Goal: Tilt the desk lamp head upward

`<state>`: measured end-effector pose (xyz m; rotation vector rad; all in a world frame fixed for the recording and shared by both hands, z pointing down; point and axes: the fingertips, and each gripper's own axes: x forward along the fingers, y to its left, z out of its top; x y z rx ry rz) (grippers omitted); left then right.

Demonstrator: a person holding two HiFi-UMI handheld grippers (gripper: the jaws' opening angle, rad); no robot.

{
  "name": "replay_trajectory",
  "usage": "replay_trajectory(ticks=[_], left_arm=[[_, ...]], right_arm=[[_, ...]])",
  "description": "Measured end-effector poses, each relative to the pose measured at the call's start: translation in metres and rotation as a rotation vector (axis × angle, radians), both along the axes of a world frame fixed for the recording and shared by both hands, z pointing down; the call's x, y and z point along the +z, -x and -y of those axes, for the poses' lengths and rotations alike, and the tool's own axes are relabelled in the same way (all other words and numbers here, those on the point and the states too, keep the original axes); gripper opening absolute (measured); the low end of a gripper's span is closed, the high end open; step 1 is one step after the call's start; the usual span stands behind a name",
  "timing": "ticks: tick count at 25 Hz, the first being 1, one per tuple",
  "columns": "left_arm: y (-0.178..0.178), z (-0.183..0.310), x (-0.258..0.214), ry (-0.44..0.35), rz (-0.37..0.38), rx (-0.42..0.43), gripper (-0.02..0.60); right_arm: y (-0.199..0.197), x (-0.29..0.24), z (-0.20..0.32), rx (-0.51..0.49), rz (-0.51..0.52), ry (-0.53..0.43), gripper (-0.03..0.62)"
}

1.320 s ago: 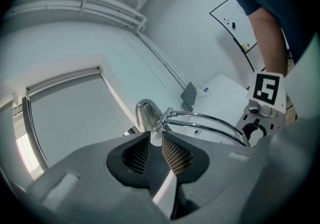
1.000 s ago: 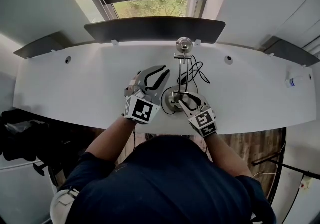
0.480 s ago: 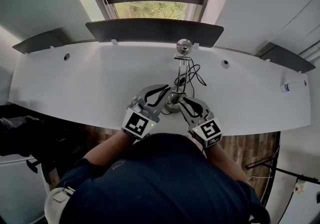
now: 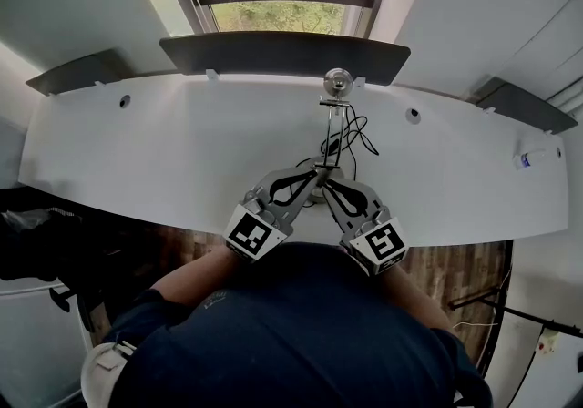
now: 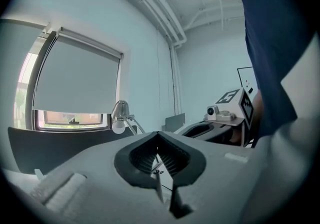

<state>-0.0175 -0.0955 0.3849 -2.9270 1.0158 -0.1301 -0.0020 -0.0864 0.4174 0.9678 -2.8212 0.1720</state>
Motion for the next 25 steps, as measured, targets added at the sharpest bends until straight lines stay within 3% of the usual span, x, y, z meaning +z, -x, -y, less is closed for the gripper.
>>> replay_trajectory(ticks=[8, 16, 25], left_arm=[[-0.007, -0.018, 0.015, 0.094, -0.053, 0.045, 0.006], [-0.008, -0.024, 0.025, 0.099, -0.018, 0.065, 0.006], [-0.010, -0.024, 0.020, 0.104, -0.049, 0.056, 0.006]], right_arm=[[0.000, 0.000, -0.007, -0.005, 0.034, 0.006, 0.017], [0.000, 0.003, -0.008, -0.003, 0.041, 0.010, 0.012], [-0.002, 0.003, -0.008, -0.004, 0.037, 0.012, 0.012]])
